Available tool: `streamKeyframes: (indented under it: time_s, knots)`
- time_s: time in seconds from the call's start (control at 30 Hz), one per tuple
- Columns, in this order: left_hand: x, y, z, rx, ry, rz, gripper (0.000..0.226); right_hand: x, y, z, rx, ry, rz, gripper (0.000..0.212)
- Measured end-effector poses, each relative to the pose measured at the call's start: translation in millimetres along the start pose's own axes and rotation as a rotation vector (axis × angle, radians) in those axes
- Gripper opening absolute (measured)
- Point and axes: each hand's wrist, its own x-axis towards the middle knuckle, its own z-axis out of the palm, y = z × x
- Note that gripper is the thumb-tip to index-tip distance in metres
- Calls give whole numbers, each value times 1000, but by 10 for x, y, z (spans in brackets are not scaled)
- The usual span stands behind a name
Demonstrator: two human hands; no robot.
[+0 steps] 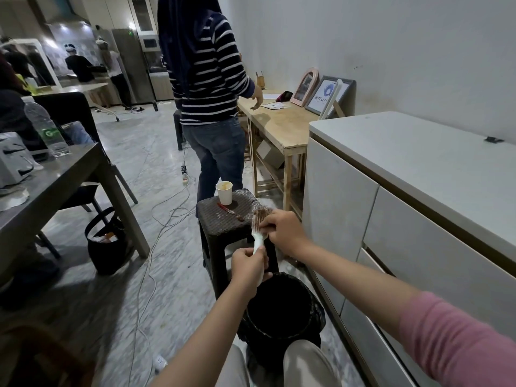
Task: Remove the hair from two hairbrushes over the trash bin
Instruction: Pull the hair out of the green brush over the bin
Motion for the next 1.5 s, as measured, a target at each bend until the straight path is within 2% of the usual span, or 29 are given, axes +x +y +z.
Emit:
streamKeyframes:
  time_s: [0.3, 0.43, 0.57, 0.7, 0.87, 1.17, 1.37, 1.5]
  knots:
    - [13, 195, -60, -223, 84, -92, 30, -101, -43, -12, 40, 97, -62, 8]
    - [6, 256, -48, -305, 83, -118, 23, -130, -60, -85, 89, 144, -40, 9]
    - [119, 309, -177, -407, 161, -159, 23, -205, -54, -223, 156, 191, 6, 6]
    - [344, 310, -479, -474, 320, -177, 19, -257, 72, -504, 214, 294, 148, 6]
    - [477, 245, -682, -369, 410, -150, 12, -273, 324, -722, 187, 328, 320, 10]
    - [452, 117, -568, -226, 315, -66, 17, -97, 418, -493, 117, 42, 526, 17]
    - [330, 70, -471, -199, 218, -42, 27, -43, 452, -279, 92, -205, 592, 43]
    - [322, 30, -461, -161, 160, -47, 27, -6, 399, -244, 145, -271, 609, 52]
